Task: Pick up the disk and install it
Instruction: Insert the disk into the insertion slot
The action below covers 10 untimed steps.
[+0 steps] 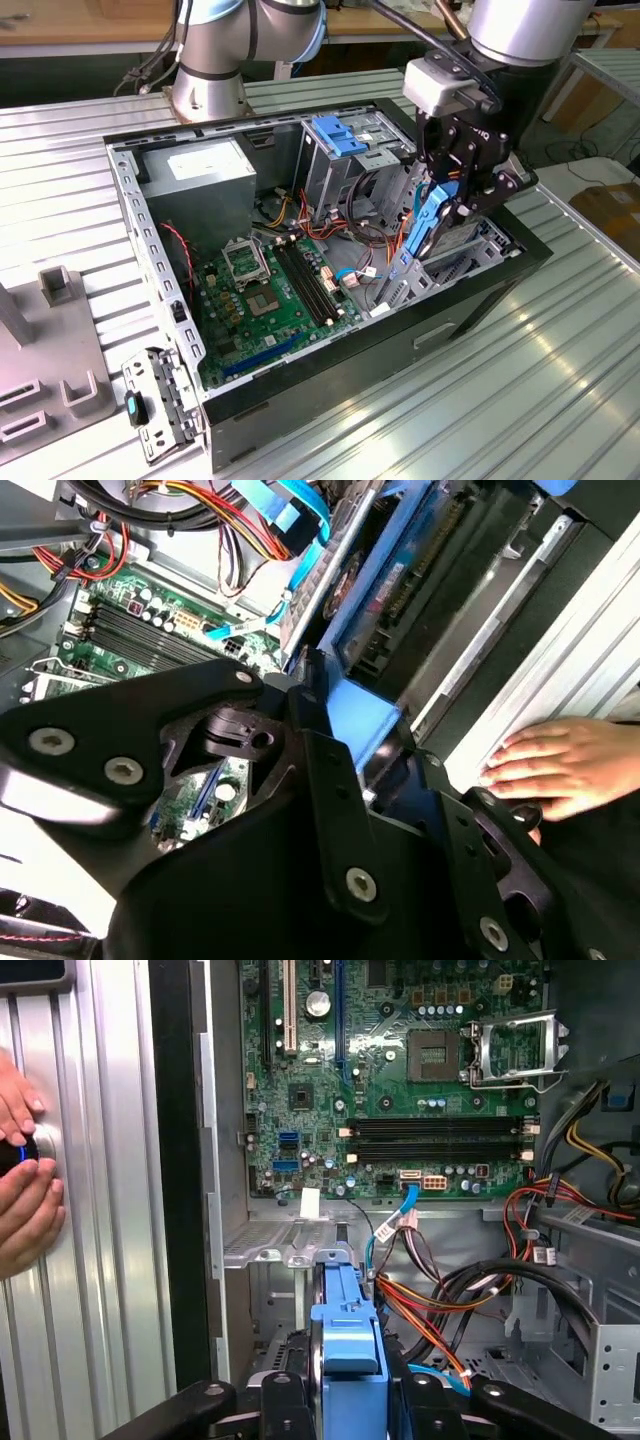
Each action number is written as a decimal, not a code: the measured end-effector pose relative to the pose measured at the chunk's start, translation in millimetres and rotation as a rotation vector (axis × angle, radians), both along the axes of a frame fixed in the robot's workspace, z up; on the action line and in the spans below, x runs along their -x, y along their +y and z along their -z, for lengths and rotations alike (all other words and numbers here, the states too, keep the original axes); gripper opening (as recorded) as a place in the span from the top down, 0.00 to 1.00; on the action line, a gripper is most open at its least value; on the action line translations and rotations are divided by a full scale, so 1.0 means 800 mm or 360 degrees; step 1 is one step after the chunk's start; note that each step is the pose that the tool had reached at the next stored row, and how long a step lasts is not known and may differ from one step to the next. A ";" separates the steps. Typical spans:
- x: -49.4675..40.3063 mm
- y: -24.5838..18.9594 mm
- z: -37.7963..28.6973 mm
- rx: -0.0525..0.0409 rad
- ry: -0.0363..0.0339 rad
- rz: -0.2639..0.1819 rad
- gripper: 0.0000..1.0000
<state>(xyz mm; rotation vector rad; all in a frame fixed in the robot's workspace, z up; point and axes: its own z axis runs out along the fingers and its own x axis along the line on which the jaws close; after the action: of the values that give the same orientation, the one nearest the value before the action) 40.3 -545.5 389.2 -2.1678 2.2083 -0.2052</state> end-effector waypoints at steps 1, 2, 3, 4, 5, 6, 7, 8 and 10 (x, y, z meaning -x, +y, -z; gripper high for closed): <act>0.000 -0.0001 -0.0002 0.0001 0.0001 0.0000 0.55; 0.000 -0.0001 -0.0006 0.0002 0.0001 0.0000 0.55; 0.000 -0.0001 -0.0007 0.0002 0.0001 0.0000 0.55; 0.000 -0.0001 -0.0006 0.0002 0.0001 0.0000 0.57; 0.000 -0.0001 -0.0006 0.0002 0.0001 0.0001 0.64; -0.006 -0.0001 -0.0004 0.0002 0.0001 0.0001 0.76; -0.014 -0.0001 -0.0004 0.0002 0.0003 0.0000 0.82; -0.022 0.0000 -0.0002 0.0002 0.0009 0.0001 0.88; -0.034 -0.0001 0.0003 0.0002 0.0025 0.0000 0.89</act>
<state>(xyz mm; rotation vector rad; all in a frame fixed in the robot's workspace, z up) 67.4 -545.5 389.0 -2.1773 2.2171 -0.1906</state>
